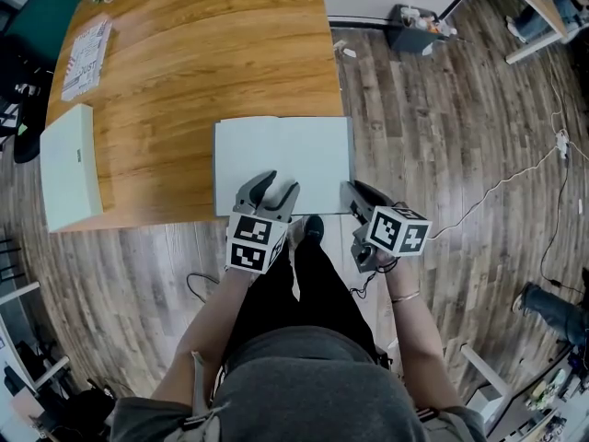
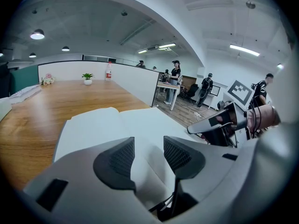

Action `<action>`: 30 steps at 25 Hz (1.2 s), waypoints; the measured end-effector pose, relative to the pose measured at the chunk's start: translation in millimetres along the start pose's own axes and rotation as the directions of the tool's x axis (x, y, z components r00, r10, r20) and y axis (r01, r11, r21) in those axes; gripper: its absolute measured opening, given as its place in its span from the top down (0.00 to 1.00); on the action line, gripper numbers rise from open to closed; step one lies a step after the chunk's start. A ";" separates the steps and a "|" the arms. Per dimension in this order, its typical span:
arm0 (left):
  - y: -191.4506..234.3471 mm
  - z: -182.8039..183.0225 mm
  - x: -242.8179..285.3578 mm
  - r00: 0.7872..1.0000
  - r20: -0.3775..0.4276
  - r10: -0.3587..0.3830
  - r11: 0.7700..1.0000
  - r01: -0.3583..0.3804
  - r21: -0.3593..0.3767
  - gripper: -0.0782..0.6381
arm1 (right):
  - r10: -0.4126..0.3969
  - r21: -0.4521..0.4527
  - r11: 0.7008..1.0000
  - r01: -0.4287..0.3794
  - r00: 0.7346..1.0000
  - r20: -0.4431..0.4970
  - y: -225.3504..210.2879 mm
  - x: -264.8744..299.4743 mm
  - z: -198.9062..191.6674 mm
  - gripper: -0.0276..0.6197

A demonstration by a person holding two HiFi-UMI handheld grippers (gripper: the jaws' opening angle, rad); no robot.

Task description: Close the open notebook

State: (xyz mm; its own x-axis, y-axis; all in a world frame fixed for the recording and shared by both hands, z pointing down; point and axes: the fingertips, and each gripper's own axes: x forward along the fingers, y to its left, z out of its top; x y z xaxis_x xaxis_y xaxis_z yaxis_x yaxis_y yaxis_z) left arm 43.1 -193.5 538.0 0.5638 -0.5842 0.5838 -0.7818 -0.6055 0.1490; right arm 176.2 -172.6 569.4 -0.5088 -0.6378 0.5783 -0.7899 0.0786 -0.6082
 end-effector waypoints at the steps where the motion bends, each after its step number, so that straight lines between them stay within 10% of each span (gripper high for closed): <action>1: -0.1 -0.1 0.1 1.000 0.000 -0.001 1.000 0.001 -0.001 0.61 | -0.001 -0.004 1.000 0.001 1.000 -0.001 0.1 -0.7 0.3 0.82; 16: -21.2 -2.9 4.7 0.998 -0.020 -0.052 0.998 0.053 0.041 0.61 | 0.055 0.069 0.996 -0.058 0.998 0.042 13.0 -15.8 20.7 0.91; 30: -10.5 2.6 -4.8 0.999 0.040 -0.033 0.996 0.037 -0.083 0.62 | 0.116 0.034 0.992 -0.118 0.991 0.066 41.8 -31.7 40.9 0.92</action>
State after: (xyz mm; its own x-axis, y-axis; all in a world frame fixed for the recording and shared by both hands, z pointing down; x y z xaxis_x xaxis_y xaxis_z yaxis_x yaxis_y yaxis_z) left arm 49.3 -185.8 531.6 0.5998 -0.5851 0.5457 -0.7800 -0.5797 0.2357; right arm 173.4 -180.5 503.4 -0.5732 -0.6738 0.4664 -0.7121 0.1278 -0.6904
